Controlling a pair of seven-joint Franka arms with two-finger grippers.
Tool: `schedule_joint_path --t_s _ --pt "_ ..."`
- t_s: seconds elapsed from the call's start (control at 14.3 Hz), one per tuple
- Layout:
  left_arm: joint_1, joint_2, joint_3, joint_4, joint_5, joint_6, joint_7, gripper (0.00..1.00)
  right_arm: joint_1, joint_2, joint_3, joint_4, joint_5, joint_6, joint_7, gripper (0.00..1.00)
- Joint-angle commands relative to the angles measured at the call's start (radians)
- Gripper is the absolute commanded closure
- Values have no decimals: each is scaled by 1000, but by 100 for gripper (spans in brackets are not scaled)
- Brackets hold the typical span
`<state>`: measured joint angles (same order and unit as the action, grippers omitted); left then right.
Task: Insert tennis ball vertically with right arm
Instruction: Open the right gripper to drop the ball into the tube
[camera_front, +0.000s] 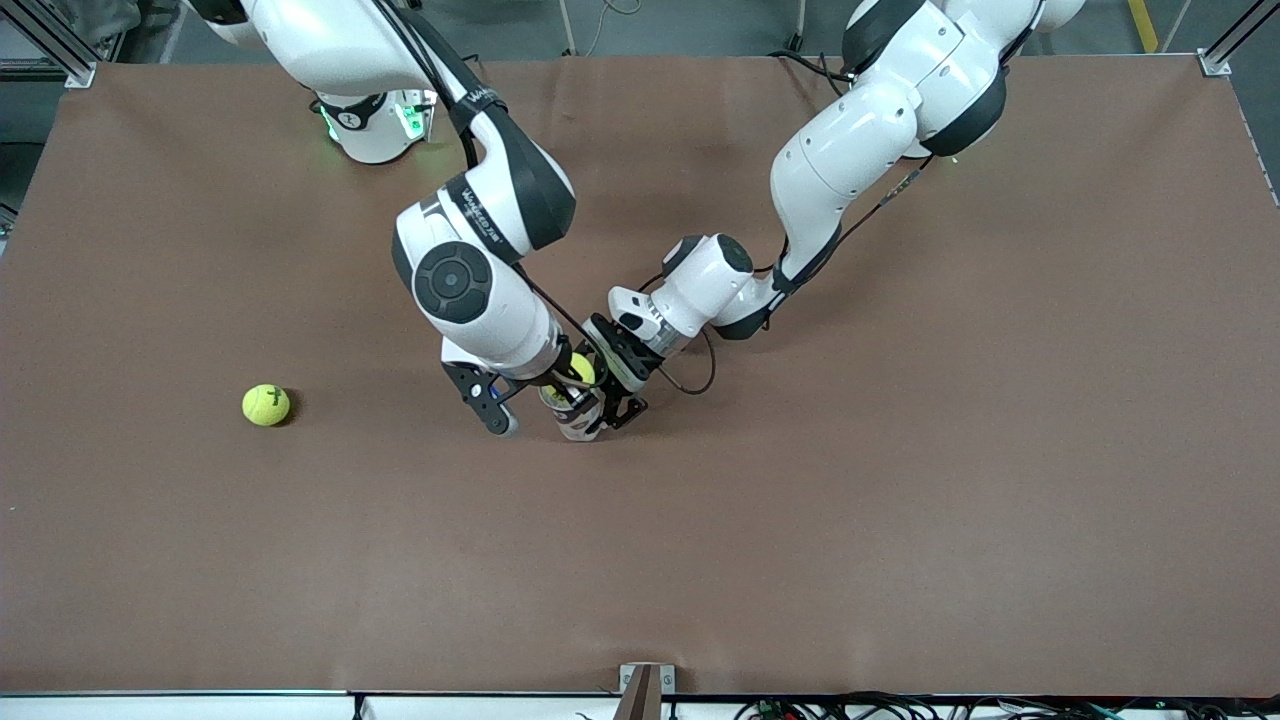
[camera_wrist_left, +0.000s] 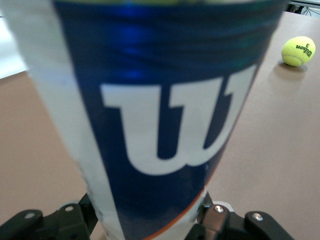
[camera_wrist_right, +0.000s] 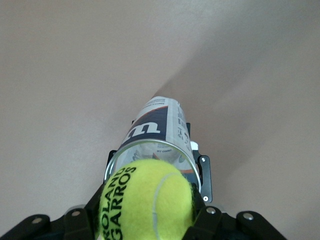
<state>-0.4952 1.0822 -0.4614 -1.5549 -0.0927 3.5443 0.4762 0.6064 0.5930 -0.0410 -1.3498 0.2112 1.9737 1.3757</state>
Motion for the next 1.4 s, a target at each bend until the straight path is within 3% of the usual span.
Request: schedule_joint_path --t_s 0.0,0.21,0.35,0.49,0.56,0.7,1.05,1.33 --pt "-3 -10 -2 -1 -4 8 4 24 9 16 -11 17 14 -4 16 90" --pt "-3 -10 0 -2 -4 7 4 24 7 16 -11 15 14 -4 14 82" --pt "-3 -10 0 -2 -4 8 2 24 6 16 -13 17 13 -6 9 66" --pt "-2 -10 0 -2 -4 7 4 23 3 16 -13 17 13 -6 5 61" --pt "0 -11 0 -2 -4 7 4 23 0 15 -11 17 13 -7 3 54" --pt "0 -11 -2 -2 -4 7 4 23 -2 14 -11 17 13 -7 5 24" --pt "1 -11 0 -2 -4 7 4 23 -4 10 -13 18 10 -7 0 3" --pt "1 -13 0 -2 -4 7 4 23 -7 8 -13 21 10 -7 -4 0"
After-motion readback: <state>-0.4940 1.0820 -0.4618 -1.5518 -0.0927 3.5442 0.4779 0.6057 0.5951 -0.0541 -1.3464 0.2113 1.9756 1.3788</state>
